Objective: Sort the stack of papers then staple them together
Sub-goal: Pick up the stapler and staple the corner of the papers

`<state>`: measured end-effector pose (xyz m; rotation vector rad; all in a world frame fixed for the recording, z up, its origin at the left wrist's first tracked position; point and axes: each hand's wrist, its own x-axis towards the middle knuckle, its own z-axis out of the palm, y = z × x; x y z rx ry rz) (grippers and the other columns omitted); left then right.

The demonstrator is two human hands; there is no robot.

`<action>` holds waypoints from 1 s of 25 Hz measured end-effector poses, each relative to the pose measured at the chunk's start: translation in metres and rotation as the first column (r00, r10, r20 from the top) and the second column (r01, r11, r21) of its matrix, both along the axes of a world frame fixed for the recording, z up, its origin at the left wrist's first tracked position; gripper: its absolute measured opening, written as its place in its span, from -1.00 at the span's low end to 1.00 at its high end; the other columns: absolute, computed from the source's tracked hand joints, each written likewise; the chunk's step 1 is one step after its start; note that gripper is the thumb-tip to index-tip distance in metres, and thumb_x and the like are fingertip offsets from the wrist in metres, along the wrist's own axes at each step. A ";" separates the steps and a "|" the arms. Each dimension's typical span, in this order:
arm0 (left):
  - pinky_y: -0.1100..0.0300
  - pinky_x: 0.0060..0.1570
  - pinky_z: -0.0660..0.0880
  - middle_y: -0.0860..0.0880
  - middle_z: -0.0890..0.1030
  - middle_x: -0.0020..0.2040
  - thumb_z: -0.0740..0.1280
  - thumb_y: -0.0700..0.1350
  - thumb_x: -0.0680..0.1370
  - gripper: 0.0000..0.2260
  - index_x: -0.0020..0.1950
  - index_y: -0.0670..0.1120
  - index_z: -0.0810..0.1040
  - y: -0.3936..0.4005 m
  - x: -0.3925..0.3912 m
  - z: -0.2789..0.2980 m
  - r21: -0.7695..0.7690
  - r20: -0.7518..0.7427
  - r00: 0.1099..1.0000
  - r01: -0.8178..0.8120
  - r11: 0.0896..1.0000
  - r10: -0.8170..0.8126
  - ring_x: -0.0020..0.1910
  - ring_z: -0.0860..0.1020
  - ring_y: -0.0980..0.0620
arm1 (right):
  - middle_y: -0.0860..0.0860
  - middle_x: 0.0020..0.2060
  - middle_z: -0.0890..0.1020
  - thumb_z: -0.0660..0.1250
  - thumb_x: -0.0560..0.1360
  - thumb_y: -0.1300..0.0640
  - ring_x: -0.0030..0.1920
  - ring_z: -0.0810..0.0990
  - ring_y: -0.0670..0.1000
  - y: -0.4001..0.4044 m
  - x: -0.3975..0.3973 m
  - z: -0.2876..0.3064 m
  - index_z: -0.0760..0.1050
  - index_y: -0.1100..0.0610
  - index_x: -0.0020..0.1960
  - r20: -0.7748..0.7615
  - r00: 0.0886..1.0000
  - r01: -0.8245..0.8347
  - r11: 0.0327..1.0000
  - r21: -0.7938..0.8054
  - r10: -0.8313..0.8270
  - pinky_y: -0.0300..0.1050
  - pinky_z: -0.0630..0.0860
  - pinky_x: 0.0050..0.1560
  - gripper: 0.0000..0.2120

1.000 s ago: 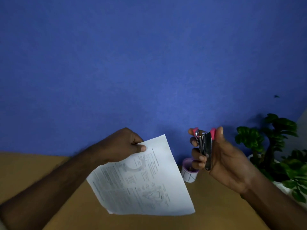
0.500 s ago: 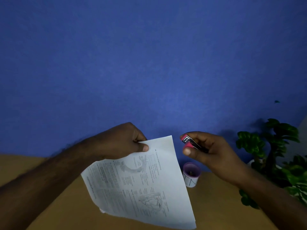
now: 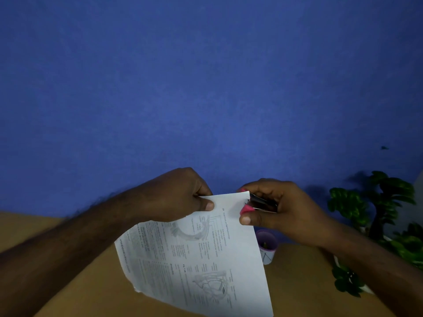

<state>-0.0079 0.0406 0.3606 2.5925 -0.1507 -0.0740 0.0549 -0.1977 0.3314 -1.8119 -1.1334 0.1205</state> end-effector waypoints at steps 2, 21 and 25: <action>0.41 -0.25 0.57 0.14 0.74 0.03 0.38 0.04 0.60 -0.81 0.13 0.04 0.73 -0.003 0.000 0.002 0.026 -0.008 1.000 0.011 1.000 -0.011 -0.18 0.71 0.19 | -0.13 0.01 0.69 0.50 0.35 -0.12 0.07 0.67 -0.05 0.001 -0.002 0.005 0.63 -0.05 0.10 0.005 1.000 0.013 1.000 -0.022 -0.013 -0.13 0.62 0.09 -0.65; 0.26 0.03 0.63 0.04 0.72 0.18 0.36 -0.02 0.62 -0.75 0.26 -0.03 0.67 -0.015 0.002 0.009 0.142 0.015 0.997 0.068 0.987 -0.071 0.02 0.70 0.07 | -0.09 -0.17 0.71 0.51 0.39 -0.02 -0.15 0.67 -0.11 0.004 -0.009 0.020 0.72 0.03 -0.01 0.296 0.952 0.135 0.976 -0.172 -0.079 -0.02 0.64 -0.19 -0.78; 0.33 -0.02 0.61 0.06 0.72 0.15 0.36 -0.01 0.61 -0.75 0.25 -0.02 0.68 -0.013 0.004 0.008 0.140 0.010 0.998 0.066 0.988 -0.068 -0.01 0.69 0.10 | -0.10 -0.16 0.71 0.49 0.39 -0.04 -0.13 0.68 -0.11 0.005 -0.005 0.012 0.72 0.02 -0.01 0.257 0.963 0.125 0.983 -0.134 -0.088 -0.11 0.65 -0.16 -0.78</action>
